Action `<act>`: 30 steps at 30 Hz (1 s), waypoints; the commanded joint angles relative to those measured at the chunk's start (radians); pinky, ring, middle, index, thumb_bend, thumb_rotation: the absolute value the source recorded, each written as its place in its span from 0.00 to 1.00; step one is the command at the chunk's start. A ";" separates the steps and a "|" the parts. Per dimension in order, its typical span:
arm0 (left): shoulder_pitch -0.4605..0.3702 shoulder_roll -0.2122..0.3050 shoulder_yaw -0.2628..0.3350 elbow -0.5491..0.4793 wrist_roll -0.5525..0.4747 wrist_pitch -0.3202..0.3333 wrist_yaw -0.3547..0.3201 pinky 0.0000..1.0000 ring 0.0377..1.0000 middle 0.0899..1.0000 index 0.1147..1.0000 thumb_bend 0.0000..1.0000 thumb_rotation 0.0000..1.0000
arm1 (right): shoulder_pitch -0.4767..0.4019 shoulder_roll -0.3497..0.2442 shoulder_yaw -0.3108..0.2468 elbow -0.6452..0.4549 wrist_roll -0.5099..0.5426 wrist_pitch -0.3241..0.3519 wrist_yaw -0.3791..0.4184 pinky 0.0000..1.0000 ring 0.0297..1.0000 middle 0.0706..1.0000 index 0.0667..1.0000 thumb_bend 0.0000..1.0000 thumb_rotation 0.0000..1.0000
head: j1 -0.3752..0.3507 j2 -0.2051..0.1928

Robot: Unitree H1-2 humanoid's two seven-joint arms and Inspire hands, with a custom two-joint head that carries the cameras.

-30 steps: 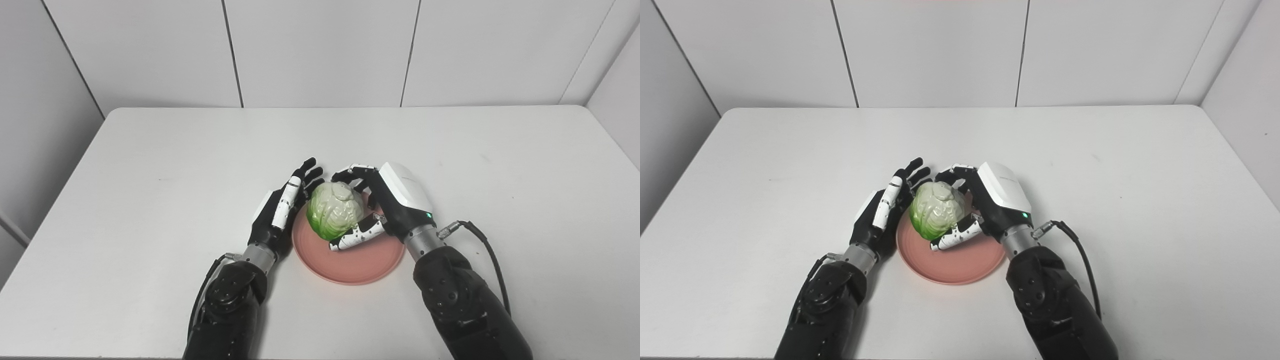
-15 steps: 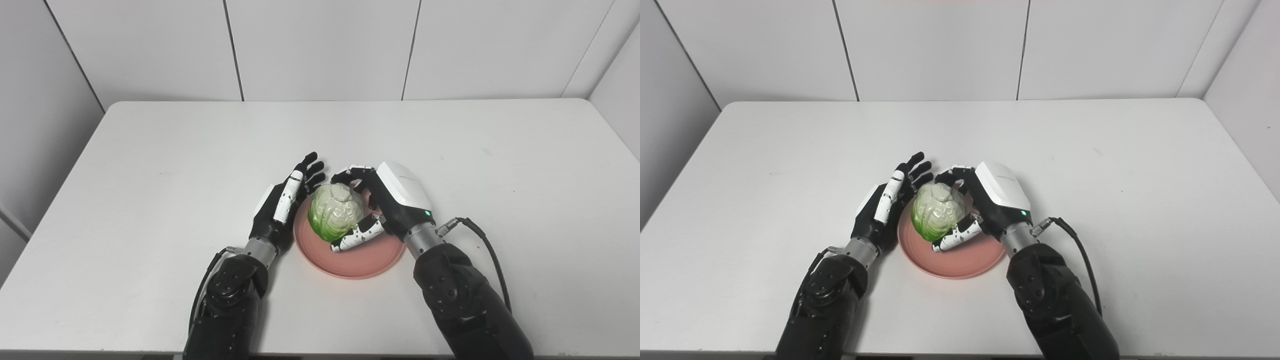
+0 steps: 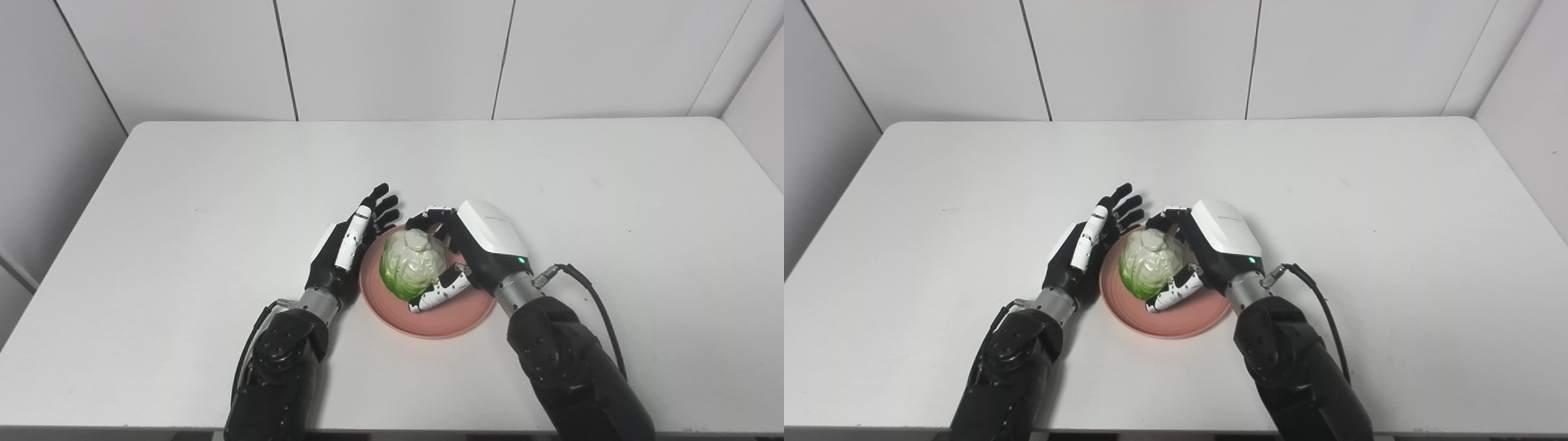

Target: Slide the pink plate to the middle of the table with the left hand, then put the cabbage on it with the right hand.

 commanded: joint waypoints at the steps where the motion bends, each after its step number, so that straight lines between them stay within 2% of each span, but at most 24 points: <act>1: 0.010 0.003 -0.001 0.018 0.000 0.063 0.002 0.92 0.93 0.93 0.92 0.44 1.00 | -0.032 -0.007 0.002 -0.041 -0.024 -0.005 0.012 0.54 0.64 0.68 0.65 0.77 0.12 | 0.000 0.001; 4: 0.010 0.005 -0.002 0.020 0.001 0.060 -0.001 0.92 0.93 0.93 0.93 0.44 1.00 | -0.035 -0.012 0.008 -0.050 -0.046 0.006 0.044 0.57 0.68 0.73 0.73 0.83 0.16 | 0.000 0.001; 11: 0.009 0.011 -0.004 0.014 0.000 0.069 -0.008 0.93 0.93 0.95 0.94 0.44 1.00 | -0.037 -0.019 0.010 -0.075 -0.076 0.019 0.127 0.62 0.77 0.84 0.87 0.88 0.29 | -0.002 0.003; 23: 0.009 0.012 0.001 0.018 -0.004 0.064 -0.011 0.92 0.93 0.95 0.94 0.44 1.00 | -0.035 -0.025 -0.004 -0.119 -0.093 0.019 0.195 0.68 0.80 0.87 0.91 0.91 0.34 | -0.008 0.005; 30: 0.010 0.012 0.006 0.022 -0.014 0.055 -0.018 0.92 0.93 0.94 0.94 0.43 1.00 | -0.045 -0.037 -0.015 -0.189 -0.108 0.029 0.262 0.74 0.84 0.90 0.96 0.97 0.42 | -0.013 0.006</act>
